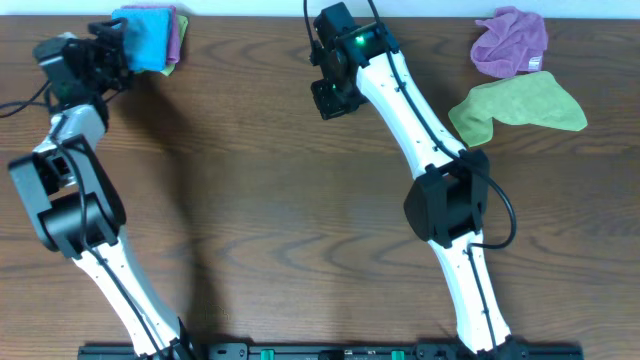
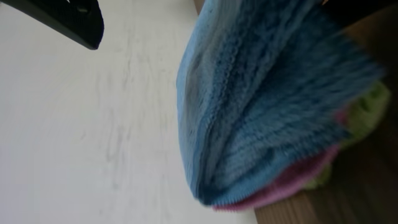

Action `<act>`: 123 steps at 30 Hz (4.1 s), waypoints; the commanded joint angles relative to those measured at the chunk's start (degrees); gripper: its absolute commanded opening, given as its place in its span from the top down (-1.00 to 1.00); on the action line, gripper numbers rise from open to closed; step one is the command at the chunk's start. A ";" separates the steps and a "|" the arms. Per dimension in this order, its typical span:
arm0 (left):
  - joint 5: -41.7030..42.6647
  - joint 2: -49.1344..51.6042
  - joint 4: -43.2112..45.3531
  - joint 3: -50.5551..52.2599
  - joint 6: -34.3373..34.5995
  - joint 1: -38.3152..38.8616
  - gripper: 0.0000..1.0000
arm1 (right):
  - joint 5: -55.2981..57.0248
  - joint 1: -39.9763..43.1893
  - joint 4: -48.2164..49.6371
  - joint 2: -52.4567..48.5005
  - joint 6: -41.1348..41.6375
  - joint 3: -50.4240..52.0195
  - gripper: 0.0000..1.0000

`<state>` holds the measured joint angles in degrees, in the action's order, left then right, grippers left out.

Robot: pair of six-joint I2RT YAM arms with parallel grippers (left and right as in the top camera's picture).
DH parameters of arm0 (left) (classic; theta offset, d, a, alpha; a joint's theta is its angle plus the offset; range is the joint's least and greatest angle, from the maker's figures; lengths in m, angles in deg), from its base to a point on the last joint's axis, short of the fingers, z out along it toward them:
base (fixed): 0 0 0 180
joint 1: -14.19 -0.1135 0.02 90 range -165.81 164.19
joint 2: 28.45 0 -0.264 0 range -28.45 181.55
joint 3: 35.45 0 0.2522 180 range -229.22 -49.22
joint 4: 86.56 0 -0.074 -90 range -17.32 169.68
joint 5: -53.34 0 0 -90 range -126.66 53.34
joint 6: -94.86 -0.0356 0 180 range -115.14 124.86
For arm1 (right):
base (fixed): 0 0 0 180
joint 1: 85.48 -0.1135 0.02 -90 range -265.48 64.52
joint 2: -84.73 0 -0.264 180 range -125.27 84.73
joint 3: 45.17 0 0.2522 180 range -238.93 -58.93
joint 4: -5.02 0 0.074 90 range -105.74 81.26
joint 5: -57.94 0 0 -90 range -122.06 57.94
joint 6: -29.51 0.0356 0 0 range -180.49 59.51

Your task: Fold the cloth

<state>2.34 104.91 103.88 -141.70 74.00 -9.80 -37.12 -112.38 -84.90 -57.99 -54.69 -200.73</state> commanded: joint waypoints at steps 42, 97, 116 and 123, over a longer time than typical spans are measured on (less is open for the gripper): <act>17.70 -14.51 -17.59 -1.03 -31.50 -11.02 -0.92 | 0.98 -2.12 -0.87 3.72 -0.68 -5.68 0.97; -11.10 -97.00 -82.90 32.79 -73.42 15.37 -0.91 | 22.60 -18.88 36.11 103.69 9.62 100.89 -0.99; -25.64 -113.77 -75.23 46.47 -82.47 29.64 -0.91 | 22.60 -18.88 36.09 103.71 9.62 100.89 -0.98; -20.17 -124.61 -61.16 66.18 -82.23 29.70 -0.91 | 22.58 -18.88 36.11 103.71 9.62 100.89 -0.99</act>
<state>-19.91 -17.62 40.96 -78.45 -7.24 19.66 -15.30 -130.83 -48.75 45.74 -45.83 -99.36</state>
